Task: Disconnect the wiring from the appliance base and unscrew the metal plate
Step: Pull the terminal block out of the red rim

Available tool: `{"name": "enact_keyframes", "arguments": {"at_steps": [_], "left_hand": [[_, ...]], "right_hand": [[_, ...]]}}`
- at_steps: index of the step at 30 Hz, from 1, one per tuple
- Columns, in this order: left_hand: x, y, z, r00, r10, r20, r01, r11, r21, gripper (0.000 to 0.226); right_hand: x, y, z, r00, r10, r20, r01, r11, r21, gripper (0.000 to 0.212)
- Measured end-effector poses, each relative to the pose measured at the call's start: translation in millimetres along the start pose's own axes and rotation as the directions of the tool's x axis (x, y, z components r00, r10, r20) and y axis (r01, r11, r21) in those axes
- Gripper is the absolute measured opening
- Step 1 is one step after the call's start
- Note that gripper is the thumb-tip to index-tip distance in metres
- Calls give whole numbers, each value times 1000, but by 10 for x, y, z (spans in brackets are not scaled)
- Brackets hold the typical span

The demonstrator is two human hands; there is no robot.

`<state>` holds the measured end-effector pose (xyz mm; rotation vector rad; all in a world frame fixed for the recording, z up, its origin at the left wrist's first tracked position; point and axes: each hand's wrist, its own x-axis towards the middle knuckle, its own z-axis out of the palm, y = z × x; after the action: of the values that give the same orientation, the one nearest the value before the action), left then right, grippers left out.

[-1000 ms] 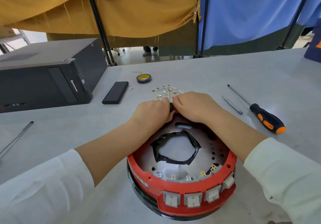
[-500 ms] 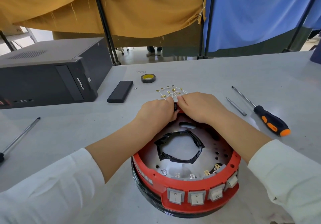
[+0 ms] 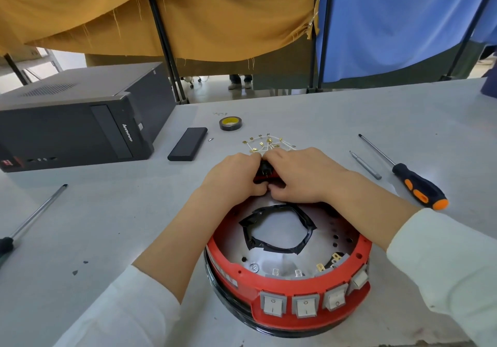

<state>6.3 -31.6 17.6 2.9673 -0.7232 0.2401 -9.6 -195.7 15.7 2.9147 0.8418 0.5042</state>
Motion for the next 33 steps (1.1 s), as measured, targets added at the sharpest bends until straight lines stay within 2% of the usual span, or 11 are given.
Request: {"name": "enact_keyframes", "arguments": {"at_steps": [5,7,11,20,30,33], "left_hand": [[-38,-13,12,1000,-10,-5,10,1000,-9,22],[-57,-28,-4,1000,-13,13,14,997,-75,20],[-47,-73,-56,998,-51,38,58,975,-215,18],[-40,-62,-88,997,-69,25,73,963,-260,13],[-62,-46,-70,997,-77,1,75,964,-257,10],[-83,-54,-52,994,-107,-9,99,948,-304,24]], "right_hand": [[35,-28,29,996,-32,-81,24,995,-98,44],[49,-56,25,995,-19,-102,7,993,-116,44],[89,-112,30,988,-54,-147,13,965,-263,42],[156,-83,137,993,-4,-120,-8,995,-103,41],[141,-122,66,996,42,-84,-48,997,-67,40],[146,-71,13,957,252,-140,-231,961,152,32]]}}
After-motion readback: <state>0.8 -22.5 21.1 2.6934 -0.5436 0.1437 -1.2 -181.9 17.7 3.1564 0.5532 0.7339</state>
